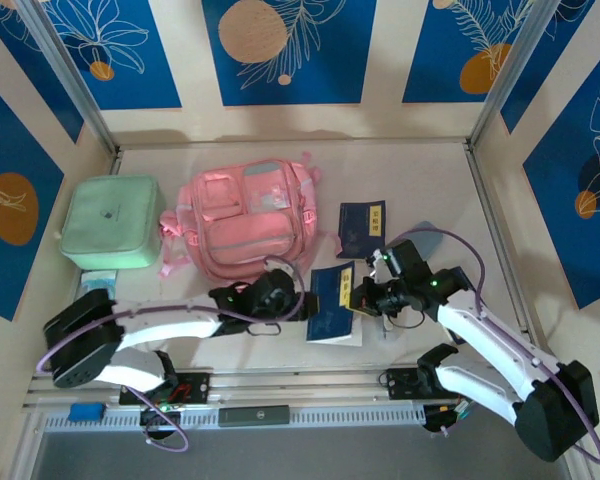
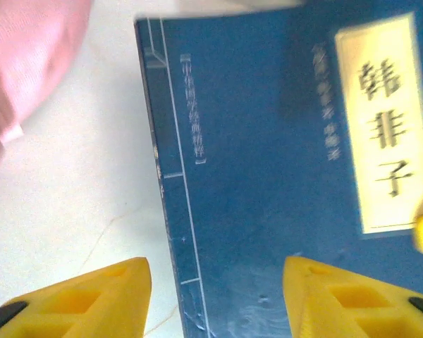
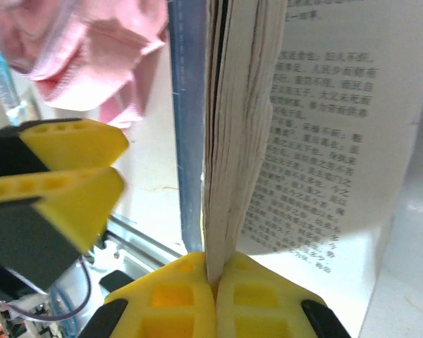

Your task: Pack the student bag

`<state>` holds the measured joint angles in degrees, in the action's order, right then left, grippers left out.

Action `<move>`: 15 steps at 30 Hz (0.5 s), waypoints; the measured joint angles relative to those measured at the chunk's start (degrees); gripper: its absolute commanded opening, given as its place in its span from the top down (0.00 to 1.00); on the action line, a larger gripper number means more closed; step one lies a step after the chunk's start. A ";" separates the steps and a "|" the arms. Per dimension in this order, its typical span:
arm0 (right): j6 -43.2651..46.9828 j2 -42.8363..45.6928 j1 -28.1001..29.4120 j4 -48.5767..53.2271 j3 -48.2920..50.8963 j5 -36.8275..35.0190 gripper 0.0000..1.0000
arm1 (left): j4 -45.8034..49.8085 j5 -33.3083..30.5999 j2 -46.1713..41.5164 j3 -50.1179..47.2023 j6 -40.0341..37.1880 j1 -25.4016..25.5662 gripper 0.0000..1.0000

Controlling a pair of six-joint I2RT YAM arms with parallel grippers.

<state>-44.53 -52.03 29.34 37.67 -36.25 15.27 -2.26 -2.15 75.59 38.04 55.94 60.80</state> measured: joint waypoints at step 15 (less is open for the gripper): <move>-2.84 -1.90 -0.55 -7.80 -11.89 9.49 1.00 | 5.14 11.04 -25.81 -1.31 -3.26 -17.42 0.36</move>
<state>-47.37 -53.93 28.80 29.87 -48.14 24.75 2.87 8.88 49.78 36.73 52.69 43.38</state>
